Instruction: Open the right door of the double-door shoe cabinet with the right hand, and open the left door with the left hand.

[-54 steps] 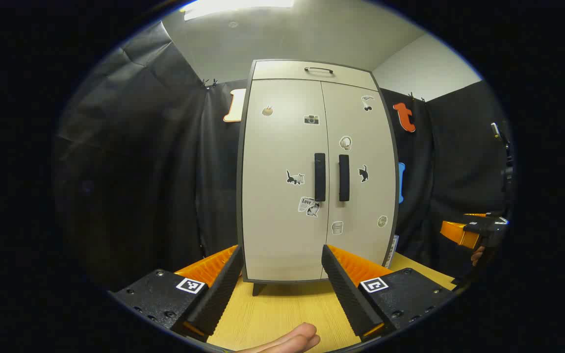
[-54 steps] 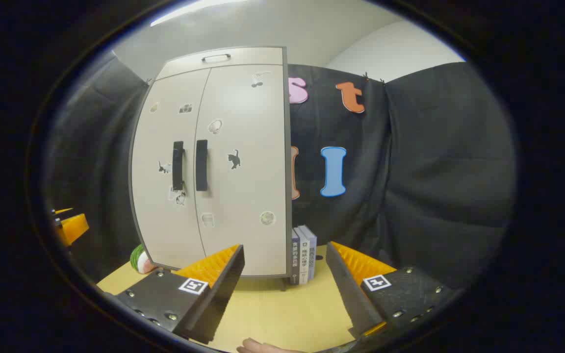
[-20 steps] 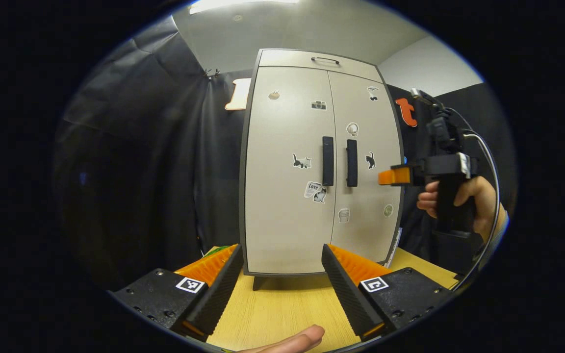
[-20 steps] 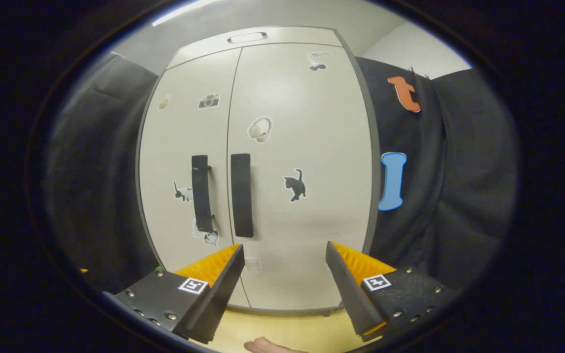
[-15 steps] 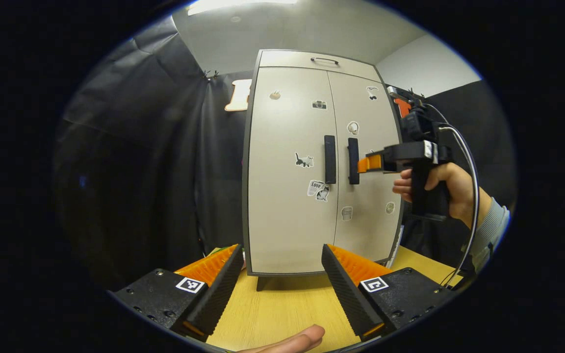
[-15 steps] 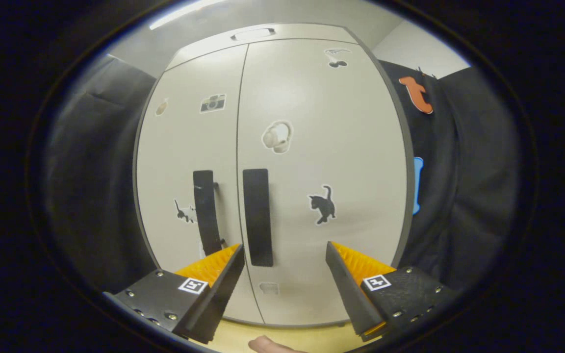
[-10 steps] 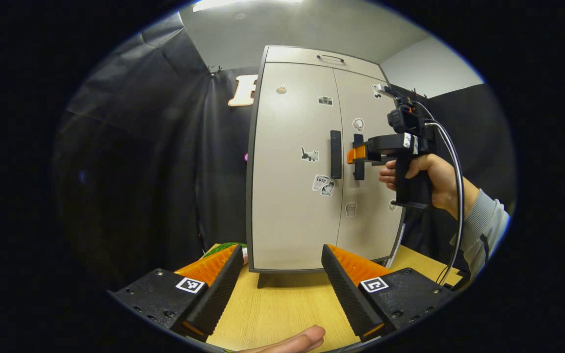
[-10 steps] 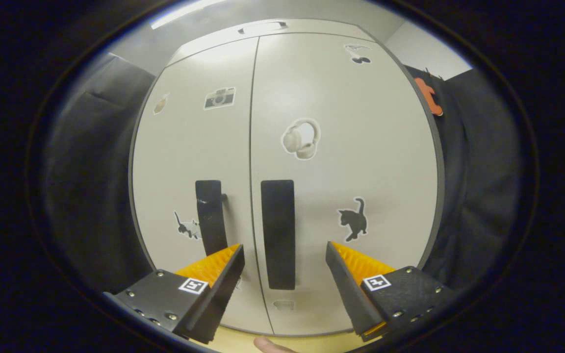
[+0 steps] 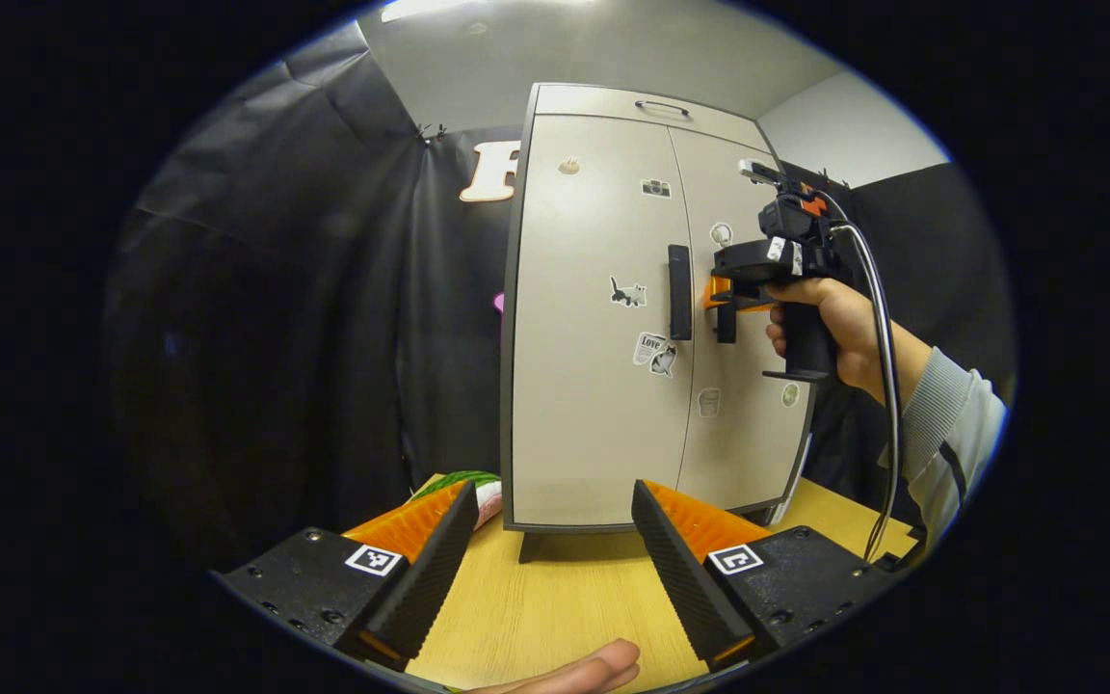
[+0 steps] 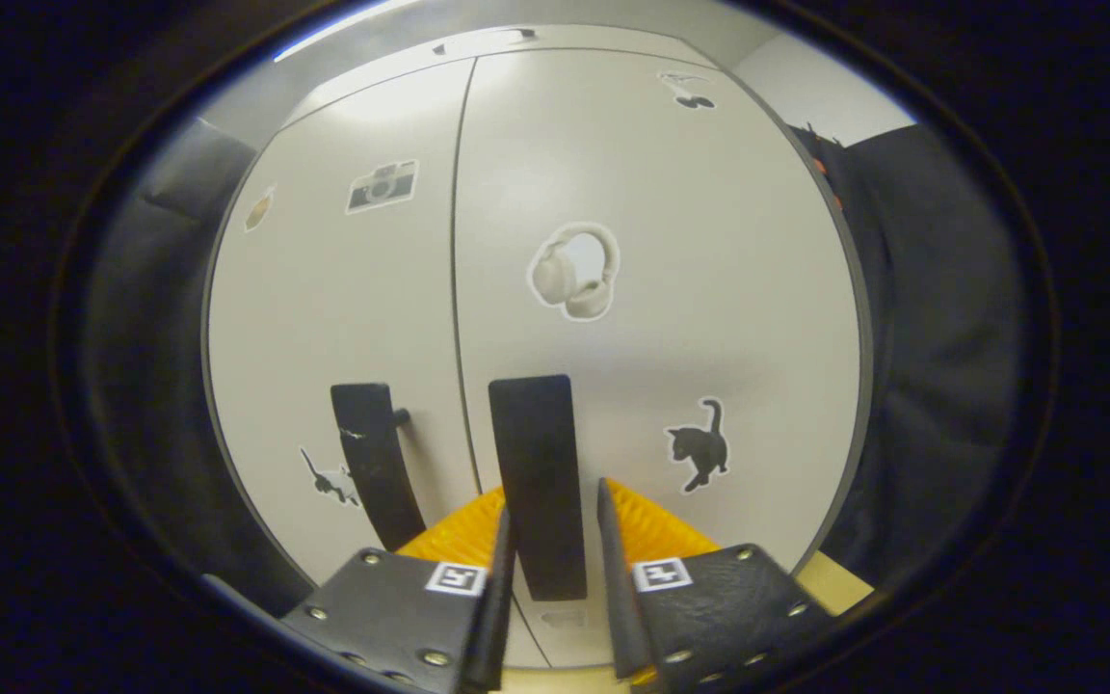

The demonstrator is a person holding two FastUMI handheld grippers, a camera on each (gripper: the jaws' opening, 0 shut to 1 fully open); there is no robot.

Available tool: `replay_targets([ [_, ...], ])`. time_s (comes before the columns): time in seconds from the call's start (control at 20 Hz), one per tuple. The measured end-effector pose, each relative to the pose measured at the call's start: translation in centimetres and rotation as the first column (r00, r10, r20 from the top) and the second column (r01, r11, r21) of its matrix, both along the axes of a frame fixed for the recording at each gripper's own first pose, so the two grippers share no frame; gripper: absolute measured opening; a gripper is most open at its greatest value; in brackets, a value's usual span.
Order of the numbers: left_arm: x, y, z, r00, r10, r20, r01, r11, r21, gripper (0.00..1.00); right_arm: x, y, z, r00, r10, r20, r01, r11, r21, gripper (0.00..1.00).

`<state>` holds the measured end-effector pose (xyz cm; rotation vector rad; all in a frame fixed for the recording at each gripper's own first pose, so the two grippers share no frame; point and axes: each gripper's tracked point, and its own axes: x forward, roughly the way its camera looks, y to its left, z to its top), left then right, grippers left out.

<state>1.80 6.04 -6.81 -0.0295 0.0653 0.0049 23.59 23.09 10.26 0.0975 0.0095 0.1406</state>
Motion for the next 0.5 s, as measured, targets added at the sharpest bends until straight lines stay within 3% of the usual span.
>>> replay_targets([
  [0.05, 0.0, -0.2, 0.1, 1.0, -0.004, -0.004, 0.004, 1.0, 0.003, 0.99, 0.7, 0.2, -0.3, 1.0, -0.011, -0.003, 0.011, 1.0, -0.02, 0.25],
  [0.15, -0.3, -0.1, 0.3, 1.0, 0.005, 0.0, -0.005, 1.0, 0.012, 1.0, 0.7, 0.2, -0.3, 1.0, -0.001, 0.005, 0.002, 0.998, -0.063, 0.18],
  [0.5, -1.5, 0.4, 1.3, 0.999, 0.05, 0.008, -0.05, 0.999, 0.012, 0.99, -0.8, 0.0, -0.1, 0.996, 0.087, 0.012, -0.086, 0.995, -0.051, 0.18],
])
